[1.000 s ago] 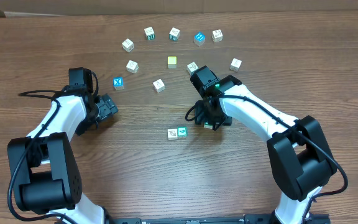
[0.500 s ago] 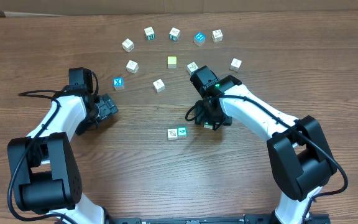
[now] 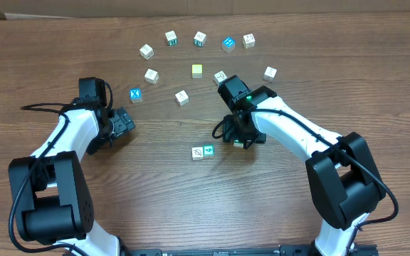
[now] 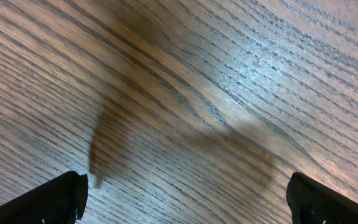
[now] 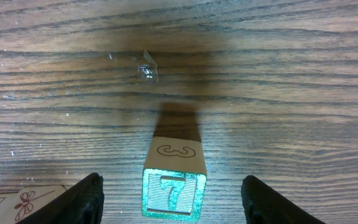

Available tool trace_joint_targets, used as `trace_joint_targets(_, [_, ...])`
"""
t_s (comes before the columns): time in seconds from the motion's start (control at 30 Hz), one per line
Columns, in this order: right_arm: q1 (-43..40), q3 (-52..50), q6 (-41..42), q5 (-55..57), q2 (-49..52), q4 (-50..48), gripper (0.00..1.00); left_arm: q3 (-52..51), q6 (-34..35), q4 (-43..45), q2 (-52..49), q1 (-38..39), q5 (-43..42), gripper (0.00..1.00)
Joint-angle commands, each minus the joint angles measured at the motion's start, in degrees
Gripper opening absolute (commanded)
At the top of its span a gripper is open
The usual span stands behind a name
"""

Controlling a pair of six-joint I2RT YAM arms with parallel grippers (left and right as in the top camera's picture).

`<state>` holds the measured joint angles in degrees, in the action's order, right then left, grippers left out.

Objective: Form a horizontal line

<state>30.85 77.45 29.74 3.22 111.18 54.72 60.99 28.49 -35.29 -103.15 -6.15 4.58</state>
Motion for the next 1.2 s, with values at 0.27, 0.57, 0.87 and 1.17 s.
trace_joint_targets(0.27, [0.3,-0.3,-0.2,0.5,0.1,-0.1,0.57,-0.2,-0.2,0.0,-0.7,-0.2,0.3,1.0])
trace_joint_targets(0.57, [0.3,-0.3,-0.2,0.1,0.1,0.6,0.35,-0.2,-0.2,0.0,-0.7,-0.2,0.3,1.0])
trace_joint_targets(0.87, [0.3,-0.3,-0.1,0.1,0.1,0.7,0.5,-0.2,-0.2,0.0,-0.7,-0.2,0.3,1.0])
trace_joint_targets(1.17, [0.3,-0.4,0.5,0.1,0.7,0.4,0.47,-0.2,-0.2,0.0,-0.7,-0.2,0.3,0.99])
